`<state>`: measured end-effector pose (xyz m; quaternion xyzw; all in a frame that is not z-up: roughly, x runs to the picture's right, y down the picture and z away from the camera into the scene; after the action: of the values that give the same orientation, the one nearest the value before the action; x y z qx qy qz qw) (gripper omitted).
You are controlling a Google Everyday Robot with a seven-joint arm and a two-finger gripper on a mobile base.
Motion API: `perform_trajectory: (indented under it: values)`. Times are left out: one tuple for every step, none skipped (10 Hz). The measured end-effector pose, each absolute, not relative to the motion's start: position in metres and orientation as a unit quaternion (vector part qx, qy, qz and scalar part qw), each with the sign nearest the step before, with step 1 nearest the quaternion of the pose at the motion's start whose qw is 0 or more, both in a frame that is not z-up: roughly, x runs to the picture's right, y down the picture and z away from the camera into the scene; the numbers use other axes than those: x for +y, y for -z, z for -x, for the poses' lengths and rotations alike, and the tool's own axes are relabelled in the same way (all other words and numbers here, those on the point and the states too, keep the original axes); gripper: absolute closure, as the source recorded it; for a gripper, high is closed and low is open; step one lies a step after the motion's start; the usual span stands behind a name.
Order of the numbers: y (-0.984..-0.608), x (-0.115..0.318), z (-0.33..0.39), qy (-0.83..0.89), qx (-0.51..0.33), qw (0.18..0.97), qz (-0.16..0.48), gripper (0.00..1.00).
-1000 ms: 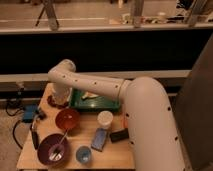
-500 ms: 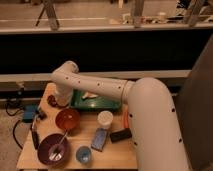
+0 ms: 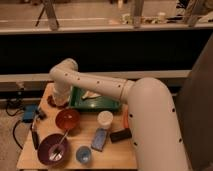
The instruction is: Place brush in red bowl
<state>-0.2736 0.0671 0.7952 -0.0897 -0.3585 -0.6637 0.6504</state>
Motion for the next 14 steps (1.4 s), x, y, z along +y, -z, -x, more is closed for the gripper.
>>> perform_trajectory:
  values:
    - [-0.79, 0.063, 0.293, 0.676, -0.36, 0.636, 0.089, 0.42]
    - [-0.788, 0.061, 0.317, 0.69, -0.361, 0.62, 0.095, 0.32]
    - [-0.789, 0.06, 0.34, 0.702, -0.361, 0.606, 0.101, 0.24]
    - [-0.791, 0.061, 0.362, 0.713, -0.361, 0.591, 0.109, 0.2]
    - [-0.796, 0.065, 0.377, 0.722, -0.358, 0.579, 0.122, 0.2]
    - [-0.804, 0.075, 0.39, 0.726, -0.358, 0.571, 0.136, 0.2]
    - [-0.809, 0.085, 0.393, 0.729, -0.356, 0.567, 0.145, 0.2]
    - [-0.813, 0.095, 0.392, 0.729, -0.351, 0.567, 0.155, 0.2]
    - [-0.813, 0.103, 0.387, 0.729, -0.347, 0.568, 0.162, 0.2]
    - [-0.813, 0.109, 0.378, 0.728, -0.344, 0.569, 0.167, 0.2]
    - [-0.818, 0.116, 0.367, 0.726, -0.341, 0.571, 0.172, 0.2]
    - [-0.823, 0.122, 0.366, 0.726, -0.341, 0.571, 0.174, 0.2]
    - [-0.826, 0.128, 0.368, 0.726, -0.342, 0.571, 0.173, 0.2]
    - [-0.829, 0.131, 0.371, 0.726, -0.343, 0.57, 0.171, 0.2]
